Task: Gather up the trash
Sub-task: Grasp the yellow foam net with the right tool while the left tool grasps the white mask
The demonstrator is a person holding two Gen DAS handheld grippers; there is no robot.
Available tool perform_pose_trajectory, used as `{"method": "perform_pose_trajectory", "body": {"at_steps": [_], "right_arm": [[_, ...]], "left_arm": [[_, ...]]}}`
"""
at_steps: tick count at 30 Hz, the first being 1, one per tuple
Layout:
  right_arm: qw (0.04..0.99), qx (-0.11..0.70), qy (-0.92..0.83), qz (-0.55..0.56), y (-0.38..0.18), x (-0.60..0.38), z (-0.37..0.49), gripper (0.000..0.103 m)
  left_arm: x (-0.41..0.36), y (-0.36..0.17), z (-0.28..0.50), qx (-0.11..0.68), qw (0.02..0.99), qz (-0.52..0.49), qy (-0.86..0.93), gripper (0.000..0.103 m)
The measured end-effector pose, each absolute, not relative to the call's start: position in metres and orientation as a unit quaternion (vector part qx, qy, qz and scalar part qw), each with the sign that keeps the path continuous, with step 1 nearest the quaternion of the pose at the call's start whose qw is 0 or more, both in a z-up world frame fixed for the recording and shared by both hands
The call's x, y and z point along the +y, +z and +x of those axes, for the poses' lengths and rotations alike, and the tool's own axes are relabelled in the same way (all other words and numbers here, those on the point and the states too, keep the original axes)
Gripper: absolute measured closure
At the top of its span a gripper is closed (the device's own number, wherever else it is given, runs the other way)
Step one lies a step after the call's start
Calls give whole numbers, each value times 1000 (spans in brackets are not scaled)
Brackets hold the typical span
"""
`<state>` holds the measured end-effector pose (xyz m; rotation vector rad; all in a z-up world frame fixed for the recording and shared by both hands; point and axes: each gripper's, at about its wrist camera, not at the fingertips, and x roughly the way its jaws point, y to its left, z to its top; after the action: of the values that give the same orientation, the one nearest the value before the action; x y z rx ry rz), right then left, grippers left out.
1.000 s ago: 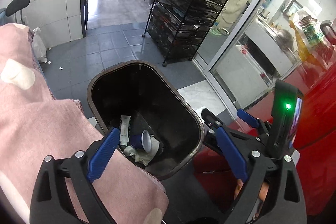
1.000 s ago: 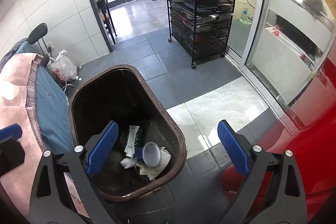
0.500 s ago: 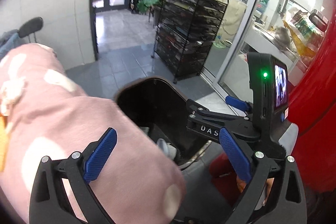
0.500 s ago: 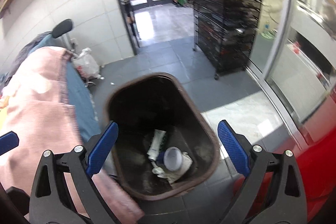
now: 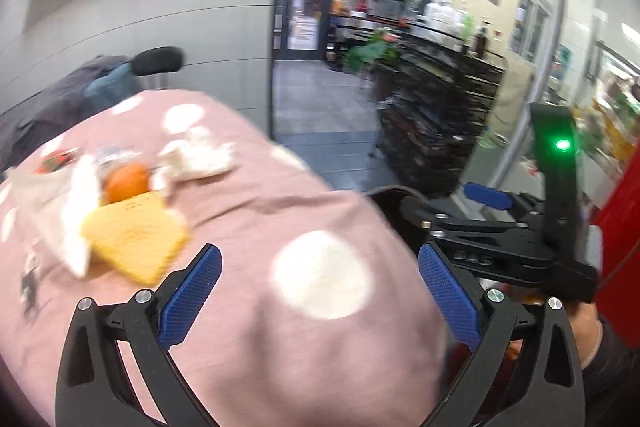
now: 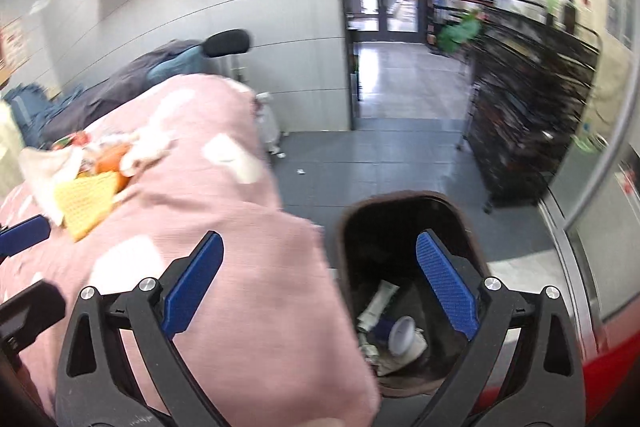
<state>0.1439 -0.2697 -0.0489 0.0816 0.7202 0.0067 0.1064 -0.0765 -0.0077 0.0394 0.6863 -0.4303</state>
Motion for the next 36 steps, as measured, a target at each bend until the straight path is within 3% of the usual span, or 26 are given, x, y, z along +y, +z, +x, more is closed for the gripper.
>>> {"method": "perform_pose_trajectory", "body": {"at_steps": [15, 21, 25, 29, 30, 36], "right_arm": [[903, 387, 182, -40, -40, -142, 168, 7], [879, 410, 230, -81, -42, -98, 177, 7], [868, 417, 243, -118, -41, -71, 185, 7], [851, 434, 262, -141, -46, -47, 199, 7], [846, 440, 263, -146, -49, -40, 204, 7], [826, 469, 261, -173, -66, -13, 230, 8]], "left_arm": [[70, -15, 114, 337, 934, -103, -63, 6], [110, -16, 133, 343, 931, -126, -26, 11], [123, -23, 153, 363, 921, -141, -20, 20], [123, -25, 169, 370, 918, -138, -26, 22], [123, -27, 172, 369, 920, -132, -21, 23], [138, -39, 183, 382, 912, -152, -6, 56]]}}
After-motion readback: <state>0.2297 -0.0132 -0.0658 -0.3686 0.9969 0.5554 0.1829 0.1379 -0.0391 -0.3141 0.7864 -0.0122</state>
